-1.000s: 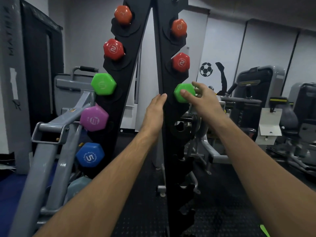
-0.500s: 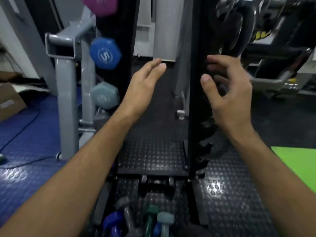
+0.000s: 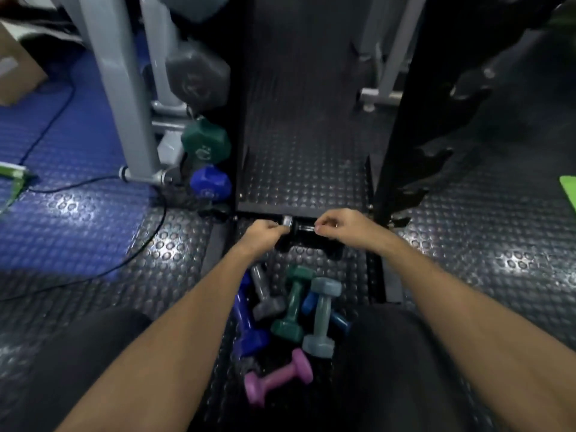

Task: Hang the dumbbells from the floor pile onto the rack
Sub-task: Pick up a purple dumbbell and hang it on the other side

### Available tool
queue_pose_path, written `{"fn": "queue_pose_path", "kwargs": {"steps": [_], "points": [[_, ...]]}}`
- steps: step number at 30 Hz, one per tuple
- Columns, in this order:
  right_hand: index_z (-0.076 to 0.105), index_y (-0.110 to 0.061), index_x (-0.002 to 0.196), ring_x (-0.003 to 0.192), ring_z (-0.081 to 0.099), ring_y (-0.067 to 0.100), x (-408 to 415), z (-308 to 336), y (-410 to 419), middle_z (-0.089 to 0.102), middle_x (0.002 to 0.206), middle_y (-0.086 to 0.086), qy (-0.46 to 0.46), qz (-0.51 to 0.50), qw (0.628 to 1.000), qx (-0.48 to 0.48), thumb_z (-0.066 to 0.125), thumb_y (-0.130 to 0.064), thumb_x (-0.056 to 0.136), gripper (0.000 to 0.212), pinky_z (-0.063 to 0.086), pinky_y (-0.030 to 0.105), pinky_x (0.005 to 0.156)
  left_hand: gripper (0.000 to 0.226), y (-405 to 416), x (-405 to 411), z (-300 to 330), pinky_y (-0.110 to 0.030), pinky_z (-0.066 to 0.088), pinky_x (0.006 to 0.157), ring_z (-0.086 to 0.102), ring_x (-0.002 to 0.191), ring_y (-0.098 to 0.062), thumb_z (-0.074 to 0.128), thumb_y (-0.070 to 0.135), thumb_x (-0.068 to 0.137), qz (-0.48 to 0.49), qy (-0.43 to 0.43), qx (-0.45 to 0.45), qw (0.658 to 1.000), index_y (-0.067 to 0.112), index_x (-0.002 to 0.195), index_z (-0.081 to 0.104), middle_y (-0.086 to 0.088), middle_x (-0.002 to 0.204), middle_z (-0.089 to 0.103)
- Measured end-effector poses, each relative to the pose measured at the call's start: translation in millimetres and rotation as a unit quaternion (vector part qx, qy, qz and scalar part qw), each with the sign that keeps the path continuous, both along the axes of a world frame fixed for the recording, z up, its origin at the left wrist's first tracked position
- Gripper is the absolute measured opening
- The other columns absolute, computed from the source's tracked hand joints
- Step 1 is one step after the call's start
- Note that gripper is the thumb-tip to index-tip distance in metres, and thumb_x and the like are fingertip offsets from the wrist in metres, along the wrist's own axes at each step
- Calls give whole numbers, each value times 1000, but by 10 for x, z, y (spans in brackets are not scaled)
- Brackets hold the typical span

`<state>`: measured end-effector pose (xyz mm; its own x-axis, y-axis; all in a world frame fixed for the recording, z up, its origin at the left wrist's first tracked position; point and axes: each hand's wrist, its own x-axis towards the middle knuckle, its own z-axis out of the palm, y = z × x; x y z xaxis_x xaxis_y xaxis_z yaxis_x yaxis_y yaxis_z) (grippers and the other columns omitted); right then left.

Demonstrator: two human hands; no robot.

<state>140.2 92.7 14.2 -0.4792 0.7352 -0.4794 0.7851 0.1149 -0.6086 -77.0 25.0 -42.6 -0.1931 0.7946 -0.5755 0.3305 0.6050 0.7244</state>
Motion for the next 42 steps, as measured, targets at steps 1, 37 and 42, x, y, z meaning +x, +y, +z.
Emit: {"fn": "queue_pose_path", "kwargs": {"steps": [1,37,42], "points": [[74,-25,113,100,69,15,-45,-83,23,73,104,-4,-47,41,997,-34,68,-47,96,29,56,33,84,30,-62,13,-184,-35,51,81,64,81,-21,70,39,93,-12,1,-23,1000,10,98,79,-4,86,72],[38,9,151,145,43,41,-370,-1603,-1295,44,154,29,-230,-96,841,-480,37,-32,110,58,31,49,123,40,-2037,407,-1359,-80,48,84,52,91,-57,73,2,86,245,-154,-507,812,0,120,51,-28,118,45],[51,7,143,132,59,37,-345,-1608,-1270,60,141,26,-226,-97,855,-456,41,-32,109,53,44,45,115,34,-2140,423,-1502,-64,59,81,57,100,-45,77,8,90,251,-143,-469,835,3,116,56,-21,126,54]]}}
